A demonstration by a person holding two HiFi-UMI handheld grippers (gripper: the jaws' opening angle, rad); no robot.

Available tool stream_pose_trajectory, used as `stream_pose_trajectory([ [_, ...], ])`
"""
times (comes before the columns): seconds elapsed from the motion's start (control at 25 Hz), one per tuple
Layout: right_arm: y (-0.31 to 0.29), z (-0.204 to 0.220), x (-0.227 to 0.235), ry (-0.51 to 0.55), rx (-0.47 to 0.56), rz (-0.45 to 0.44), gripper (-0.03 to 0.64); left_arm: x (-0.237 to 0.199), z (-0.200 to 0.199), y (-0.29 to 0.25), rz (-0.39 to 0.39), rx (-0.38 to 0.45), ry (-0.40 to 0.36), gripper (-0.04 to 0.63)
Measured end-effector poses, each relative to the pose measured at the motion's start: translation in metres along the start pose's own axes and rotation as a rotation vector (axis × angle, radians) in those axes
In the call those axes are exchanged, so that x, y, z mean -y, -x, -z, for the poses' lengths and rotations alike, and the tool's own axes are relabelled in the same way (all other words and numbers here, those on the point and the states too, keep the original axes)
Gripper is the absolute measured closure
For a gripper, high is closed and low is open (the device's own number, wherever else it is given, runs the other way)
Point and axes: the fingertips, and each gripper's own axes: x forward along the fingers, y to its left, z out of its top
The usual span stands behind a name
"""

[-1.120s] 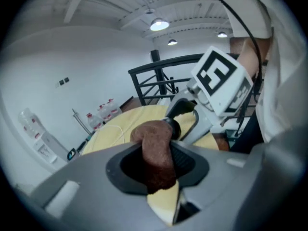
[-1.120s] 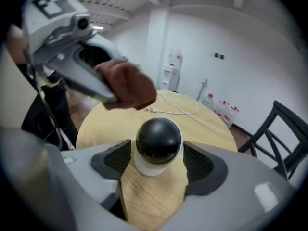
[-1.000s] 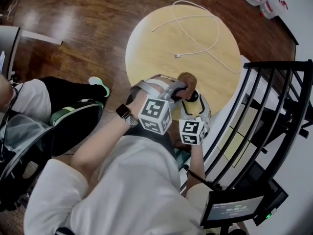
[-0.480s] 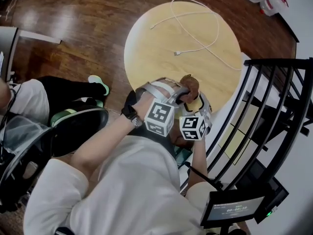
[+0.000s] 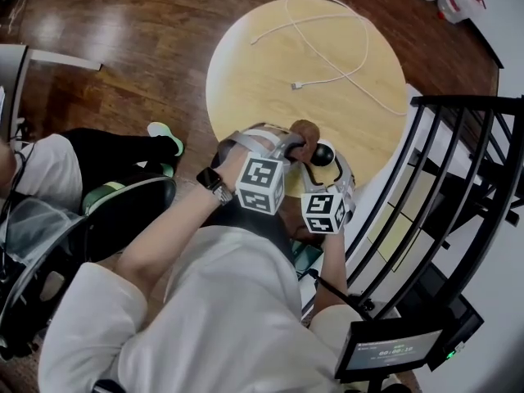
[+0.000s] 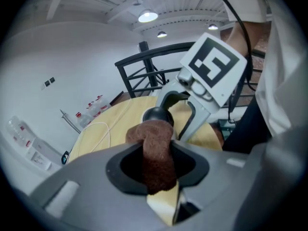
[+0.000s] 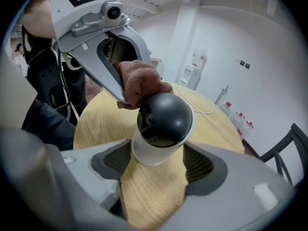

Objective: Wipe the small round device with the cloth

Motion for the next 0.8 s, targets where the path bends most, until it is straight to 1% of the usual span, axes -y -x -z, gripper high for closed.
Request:
stream_pose_trajectory([
  [0.08,-0.002,0.001,0.0,0.006,-0.002,-0.004,0.279,0.004,0.009,-0.008,0.024,-0.035,-0.006,0.474],
  [0.2,-0.001,0.003,-0.001,0.001,-0.005,-0.01,0.279,0.014,0.027,-0.023,0.062,-0.122,-0.019,0.474],
  [0.32,-0.001,0.003,-0.001,-0.008,-0.004,-0.015,0.279,0.019,0.038,-0.036,0.095,-0.17,-0.04,0.471],
  [0.44,-0.002,0.003,-0.001,-0.017,-0.007,-0.023,0.279,0.022,0.048,-0.049,0.125,-0.219,-0.09,0.471],
  [0.52,-0.001,0.003,0.0,-0.023,-0.01,-0.028,0.279,0.022,0.049,-0.054,0.12,-0.25,-0.125,0.472],
  [0.6,0.0,0.003,0.001,-0.034,-0.009,-0.033,0.279,0.021,0.048,-0.055,0.107,-0.261,-0.143,0.474],
  [0.68,-0.002,0.003,0.002,-0.061,-0.01,-0.033,0.281,0.019,0.048,-0.052,0.09,-0.243,-0.145,0.472],
  [0.72,-0.003,0.003,0.001,-0.084,-0.011,-0.029,0.282,0.017,0.049,-0.048,0.071,-0.229,-0.132,0.472],
  [0.8,-0.008,0.003,-0.001,-0.146,-0.011,-0.008,0.289,0.009,0.051,-0.034,0.02,-0.19,-0.074,0.472],
])
